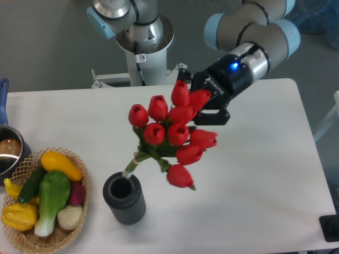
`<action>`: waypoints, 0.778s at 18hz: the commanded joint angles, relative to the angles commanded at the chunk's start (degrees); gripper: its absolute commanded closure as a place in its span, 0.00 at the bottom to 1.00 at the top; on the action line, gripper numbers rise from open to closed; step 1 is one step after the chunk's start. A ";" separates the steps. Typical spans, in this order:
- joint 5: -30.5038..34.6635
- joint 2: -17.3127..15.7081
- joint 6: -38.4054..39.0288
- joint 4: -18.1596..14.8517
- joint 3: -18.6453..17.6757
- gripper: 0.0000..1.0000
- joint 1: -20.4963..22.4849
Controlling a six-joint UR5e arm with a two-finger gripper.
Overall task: Pick up the flowers from the vase
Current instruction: 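Lift the gripped tulips up out of the black vase, then carry the held tulips away from the vase and hold them up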
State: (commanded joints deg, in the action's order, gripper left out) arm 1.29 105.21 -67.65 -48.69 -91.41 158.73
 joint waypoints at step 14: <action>20.85 -3.16 -16.03 -1.49 -7.55 1.00 7.20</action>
State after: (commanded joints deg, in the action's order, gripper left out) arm 22.14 102.05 -83.68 -50.18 -98.96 165.93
